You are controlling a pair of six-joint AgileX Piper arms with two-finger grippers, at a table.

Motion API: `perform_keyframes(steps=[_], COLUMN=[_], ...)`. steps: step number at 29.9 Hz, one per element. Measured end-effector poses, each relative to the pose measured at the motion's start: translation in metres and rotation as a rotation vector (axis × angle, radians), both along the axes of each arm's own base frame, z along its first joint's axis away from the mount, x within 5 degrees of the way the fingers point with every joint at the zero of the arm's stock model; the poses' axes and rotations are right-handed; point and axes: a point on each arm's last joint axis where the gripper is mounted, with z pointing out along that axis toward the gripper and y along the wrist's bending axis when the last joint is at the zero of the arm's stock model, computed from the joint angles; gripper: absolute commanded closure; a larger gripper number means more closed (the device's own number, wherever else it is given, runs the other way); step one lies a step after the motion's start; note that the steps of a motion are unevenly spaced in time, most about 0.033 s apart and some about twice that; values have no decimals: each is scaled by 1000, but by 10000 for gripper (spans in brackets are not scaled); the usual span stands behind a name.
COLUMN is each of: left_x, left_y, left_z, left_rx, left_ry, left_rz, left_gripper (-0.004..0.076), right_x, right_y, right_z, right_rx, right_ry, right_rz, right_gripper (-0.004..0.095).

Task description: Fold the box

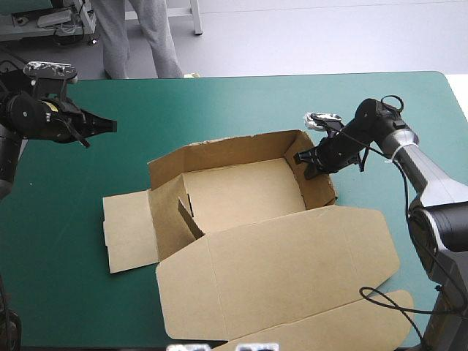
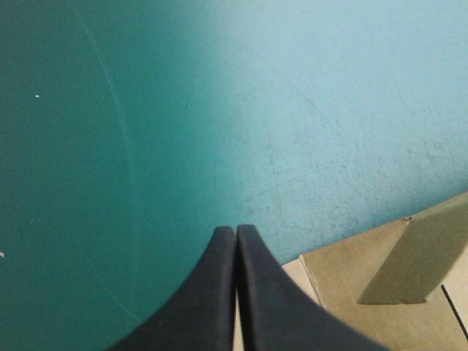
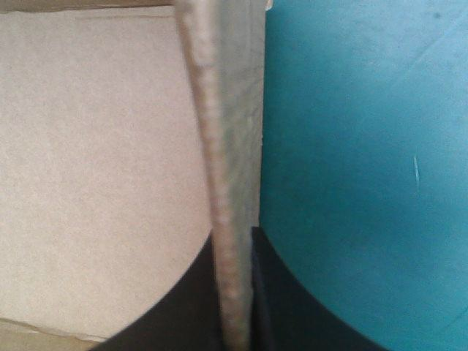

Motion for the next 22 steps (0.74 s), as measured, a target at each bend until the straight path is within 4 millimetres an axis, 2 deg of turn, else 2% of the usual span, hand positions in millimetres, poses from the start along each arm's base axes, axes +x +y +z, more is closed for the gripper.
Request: perform_keyframes(steps=[5, 9, 13, 18, 22], left_x=[6, 15, 24, 33, 38], left_y=[11, 41, 71, 104, 122], left_z=[-3, -13, -22, -33, -43], left_rx=[-27, -113, -283, -460, -557], left_ry=[-1, 20, 20, -1, 3], left_rz=[42, 137, 173, 196, 193], left_gripper=[732, 732, 732, 732, 732], right_x=[-4, -17, -34, -50, -63], right_y=[-2, -4, -8, -27, -48], right_z=[12, 44, 78, 111, 136], right_rx=[-4, 1, 17, 94, 203], right_ry=[-30, -111, -200, -269, -333], right_rz=[2, 6, 7, -34, -76], right_gripper=[925, 925, 925, 926, 926])
